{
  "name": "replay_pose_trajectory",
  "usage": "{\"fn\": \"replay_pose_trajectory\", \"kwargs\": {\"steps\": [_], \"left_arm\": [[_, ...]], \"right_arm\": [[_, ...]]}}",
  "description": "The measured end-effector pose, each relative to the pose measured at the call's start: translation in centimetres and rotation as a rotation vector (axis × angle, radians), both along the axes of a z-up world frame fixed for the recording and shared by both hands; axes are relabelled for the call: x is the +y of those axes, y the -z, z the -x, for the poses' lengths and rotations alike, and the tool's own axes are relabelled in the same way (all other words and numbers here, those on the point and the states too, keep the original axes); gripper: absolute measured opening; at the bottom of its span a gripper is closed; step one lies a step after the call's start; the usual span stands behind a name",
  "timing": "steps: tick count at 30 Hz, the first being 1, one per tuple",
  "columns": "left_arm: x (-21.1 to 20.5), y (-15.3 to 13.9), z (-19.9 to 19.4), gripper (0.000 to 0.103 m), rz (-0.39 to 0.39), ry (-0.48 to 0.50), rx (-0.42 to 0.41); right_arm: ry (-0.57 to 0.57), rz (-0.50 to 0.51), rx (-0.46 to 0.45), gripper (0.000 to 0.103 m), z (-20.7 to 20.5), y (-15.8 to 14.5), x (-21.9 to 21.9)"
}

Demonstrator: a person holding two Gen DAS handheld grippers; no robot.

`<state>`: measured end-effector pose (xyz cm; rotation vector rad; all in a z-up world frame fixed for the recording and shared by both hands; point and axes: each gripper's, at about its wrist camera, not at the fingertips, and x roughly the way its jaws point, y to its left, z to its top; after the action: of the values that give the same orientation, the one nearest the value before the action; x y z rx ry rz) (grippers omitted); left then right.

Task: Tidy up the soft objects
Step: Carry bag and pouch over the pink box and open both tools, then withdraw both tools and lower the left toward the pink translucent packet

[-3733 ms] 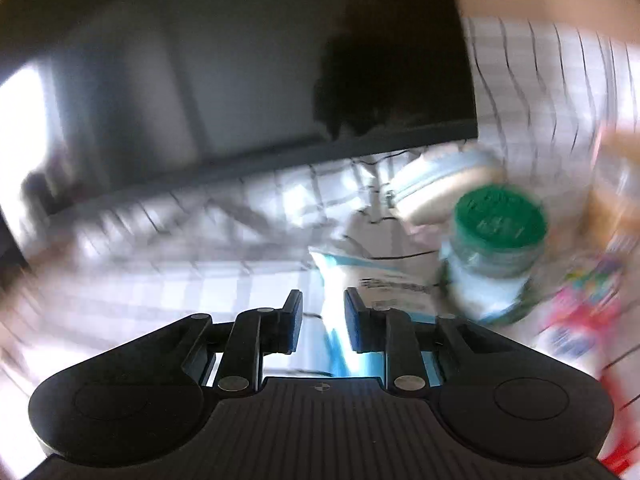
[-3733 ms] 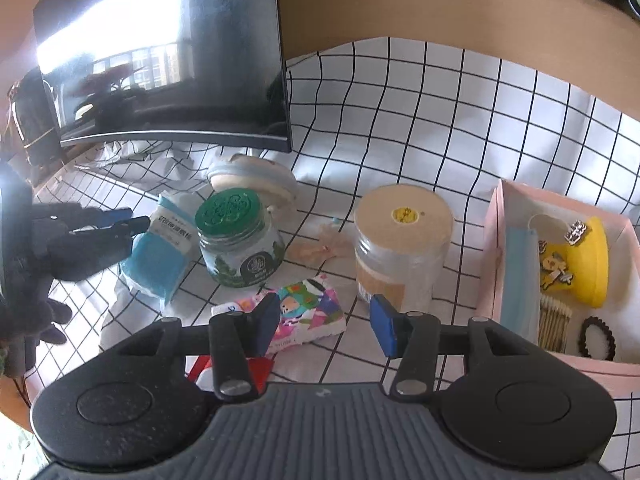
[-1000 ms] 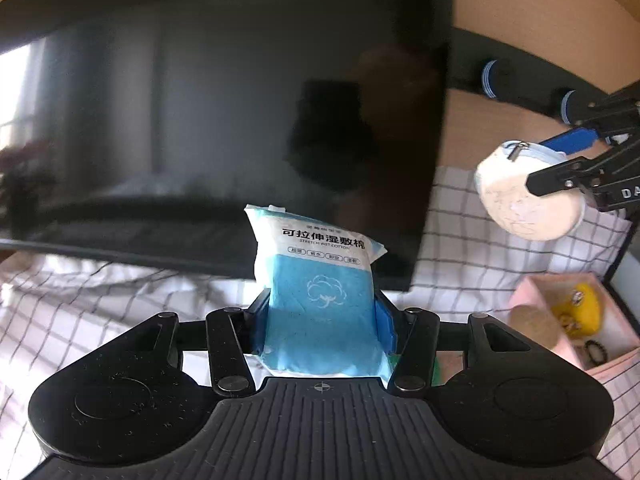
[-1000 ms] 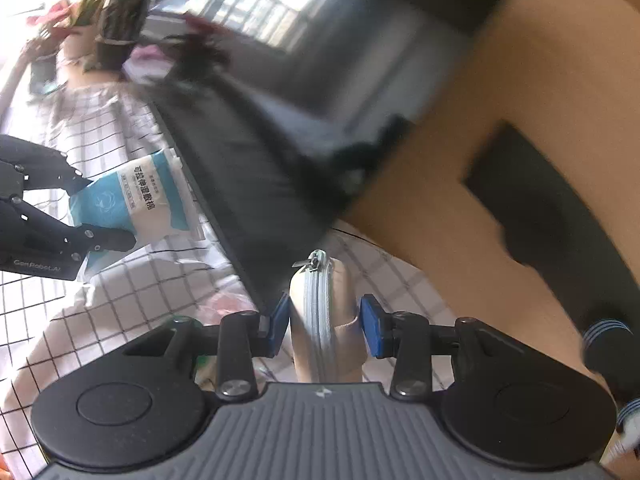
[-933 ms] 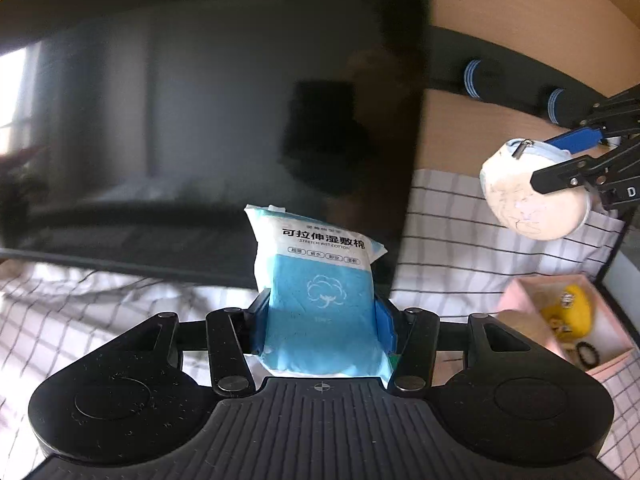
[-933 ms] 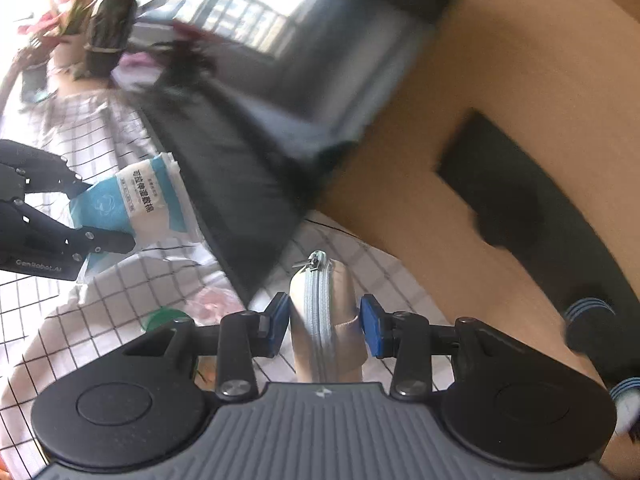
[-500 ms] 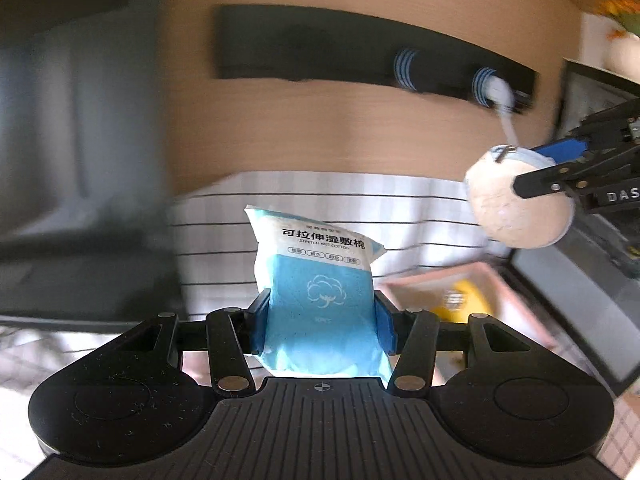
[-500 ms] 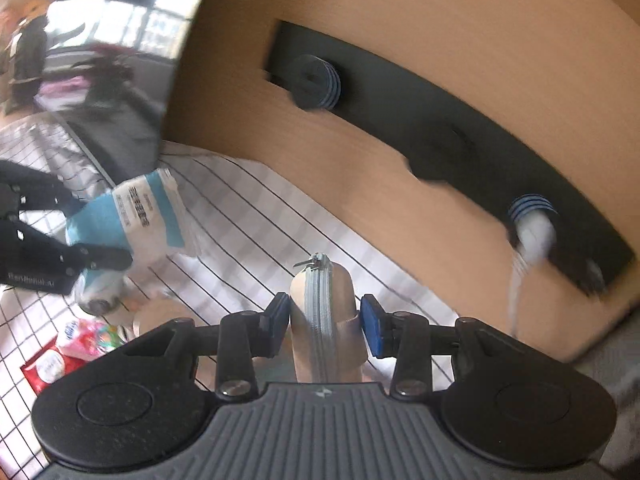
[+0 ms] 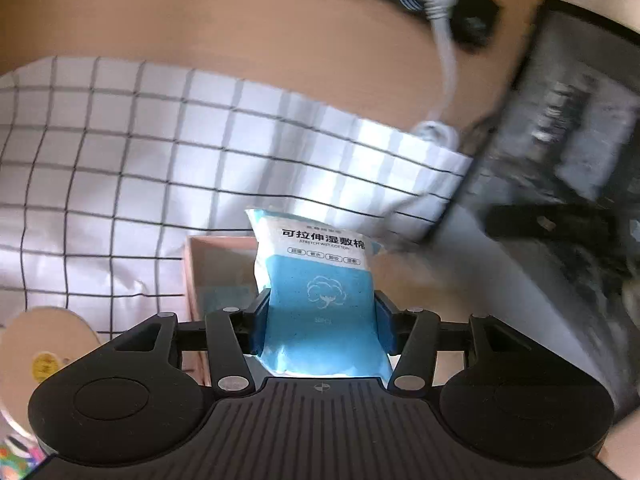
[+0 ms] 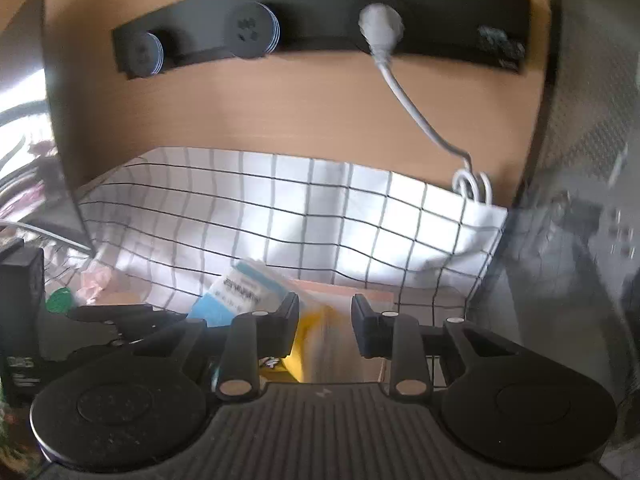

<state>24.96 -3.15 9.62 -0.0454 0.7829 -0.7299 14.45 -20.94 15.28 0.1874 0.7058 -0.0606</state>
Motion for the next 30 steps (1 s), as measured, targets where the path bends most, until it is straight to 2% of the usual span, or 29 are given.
{"fn": "replay_pose_trajectory", "kwargs": {"steps": [3,7,12,15,18,21,25,30], "left_arm": [[-0.6,1.1,-0.7,0.057,-0.052,-0.044,0.011],[-0.1,0.5,-0.1,0.057,-0.064,-0.015,-0.031],[2.1,-1.5,0.9,0.057,-0.008,-0.051,-0.079],[4.1,-2.7,2.2,0.057,-0.002,-0.054,-0.097],[6.7,-3.5,4.5,0.057,-0.050,-0.036,-0.140],[10.0,-3.5,6.5,0.057,-0.143,-0.033,-0.186],[15.6,-2.9,7.2,0.057,-0.232,-0.131,-0.151],[23.1,-2.8,6.8,0.057,-0.234,-0.333,-0.082]], "right_arm": [[0.007,-0.040,-0.013,0.028,-0.6,1.6,-0.1],[-0.001,-0.094,-0.005,0.029,-0.9,3.2,-0.3],[-0.020,-0.094,0.009,0.030,-0.5,3.9,0.3],[-0.038,-0.076,0.010,0.034,-0.2,4.0,1.4],[-0.057,-0.081,0.000,0.037,0.1,3.8,2.6],[-0.091,-0.073,-0.020,0.045,0.5,3.8,4.6],[-0.166,-0.049,-0.045,0.047,0.1,3.5,8.5],[-0.256,-0.049,-0.072,0.051,-1.6,2.1,13.5]]}}
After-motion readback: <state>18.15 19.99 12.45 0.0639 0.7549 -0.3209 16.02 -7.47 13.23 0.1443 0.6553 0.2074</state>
